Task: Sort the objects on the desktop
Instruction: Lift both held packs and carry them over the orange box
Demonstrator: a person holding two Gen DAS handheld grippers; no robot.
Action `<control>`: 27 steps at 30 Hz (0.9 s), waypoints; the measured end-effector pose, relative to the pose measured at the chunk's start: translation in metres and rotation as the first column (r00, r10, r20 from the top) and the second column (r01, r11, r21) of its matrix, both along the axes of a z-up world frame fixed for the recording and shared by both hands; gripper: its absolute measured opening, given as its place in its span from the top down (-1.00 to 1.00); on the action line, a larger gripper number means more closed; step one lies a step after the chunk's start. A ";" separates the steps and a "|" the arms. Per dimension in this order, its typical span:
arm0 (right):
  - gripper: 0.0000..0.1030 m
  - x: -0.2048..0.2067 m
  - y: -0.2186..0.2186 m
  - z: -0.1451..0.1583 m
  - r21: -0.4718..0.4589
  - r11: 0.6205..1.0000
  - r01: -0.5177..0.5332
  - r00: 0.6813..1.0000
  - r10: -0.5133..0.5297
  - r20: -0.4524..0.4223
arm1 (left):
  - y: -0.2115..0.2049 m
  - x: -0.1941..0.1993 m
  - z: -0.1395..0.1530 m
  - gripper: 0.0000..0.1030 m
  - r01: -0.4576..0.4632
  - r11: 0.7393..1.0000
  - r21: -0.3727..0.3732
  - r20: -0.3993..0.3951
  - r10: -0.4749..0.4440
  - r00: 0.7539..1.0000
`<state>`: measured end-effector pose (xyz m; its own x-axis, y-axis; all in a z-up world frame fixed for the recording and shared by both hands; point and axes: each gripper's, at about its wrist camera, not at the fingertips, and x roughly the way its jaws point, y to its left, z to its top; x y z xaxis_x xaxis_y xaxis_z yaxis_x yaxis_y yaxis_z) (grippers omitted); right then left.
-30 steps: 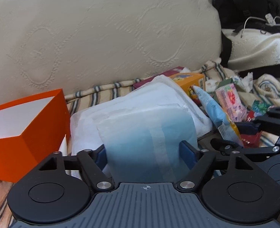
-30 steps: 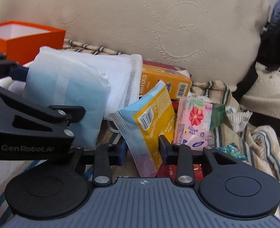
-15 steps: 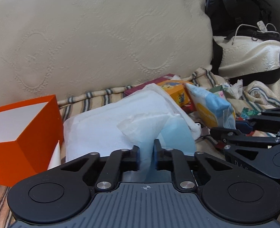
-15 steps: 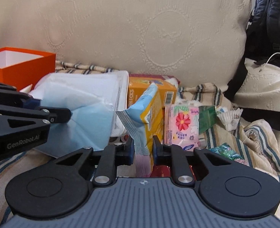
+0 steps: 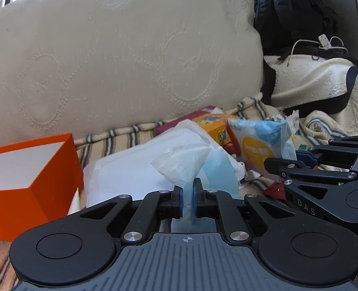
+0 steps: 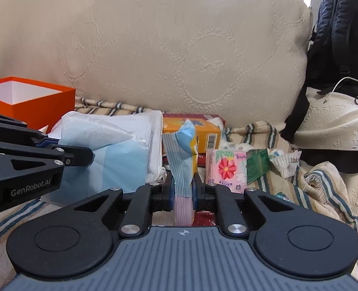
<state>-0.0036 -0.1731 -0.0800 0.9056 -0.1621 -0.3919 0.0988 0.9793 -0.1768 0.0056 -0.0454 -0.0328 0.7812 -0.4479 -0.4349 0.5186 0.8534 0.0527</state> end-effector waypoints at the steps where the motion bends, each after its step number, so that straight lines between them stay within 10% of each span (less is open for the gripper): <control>1: 0.70 -0.001 0.000 0.001 0.000 1.000 0.001 1.000 -0.001 0.007 | 0.001 -0.002 0.001 0.97 0.002 1.000 -0.002 0.004 -0.002 1.000; 27: 0.74 -0.021 0.019 0.047 -0.064 0.998 -0.008 0.988 0.018 0.152 | 0.043 -0.022 0.058 0.99 -0.097 0.995 -0.031 0.111 0.099 0.989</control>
